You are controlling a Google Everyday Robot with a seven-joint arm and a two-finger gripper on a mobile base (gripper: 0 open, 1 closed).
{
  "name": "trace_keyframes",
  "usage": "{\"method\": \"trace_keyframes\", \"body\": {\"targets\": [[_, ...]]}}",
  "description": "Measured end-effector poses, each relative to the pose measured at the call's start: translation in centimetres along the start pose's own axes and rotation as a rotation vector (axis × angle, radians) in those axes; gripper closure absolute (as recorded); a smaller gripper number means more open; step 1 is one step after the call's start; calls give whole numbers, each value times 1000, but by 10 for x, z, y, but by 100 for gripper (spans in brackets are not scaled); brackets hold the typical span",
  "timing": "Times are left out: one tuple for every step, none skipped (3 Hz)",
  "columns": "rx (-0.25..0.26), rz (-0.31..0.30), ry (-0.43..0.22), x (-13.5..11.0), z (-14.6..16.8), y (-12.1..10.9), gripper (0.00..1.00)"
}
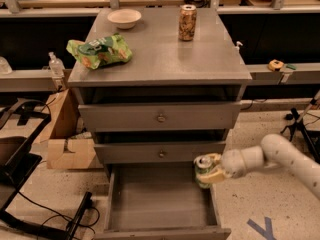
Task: Pick green can from bottom drawer and place on counter
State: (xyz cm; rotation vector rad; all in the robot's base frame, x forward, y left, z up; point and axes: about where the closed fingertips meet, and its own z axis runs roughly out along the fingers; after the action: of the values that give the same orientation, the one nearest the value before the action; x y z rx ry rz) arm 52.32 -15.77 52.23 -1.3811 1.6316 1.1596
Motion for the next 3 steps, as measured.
{"method": "trace_keyframes", "body": {"targets": [[54, -2, 15, -59, -53, -1, 100], [132, -9, 25, -111, -99, -2, 100], [132, -9, 25, -111, -99, -2, 100]]}}
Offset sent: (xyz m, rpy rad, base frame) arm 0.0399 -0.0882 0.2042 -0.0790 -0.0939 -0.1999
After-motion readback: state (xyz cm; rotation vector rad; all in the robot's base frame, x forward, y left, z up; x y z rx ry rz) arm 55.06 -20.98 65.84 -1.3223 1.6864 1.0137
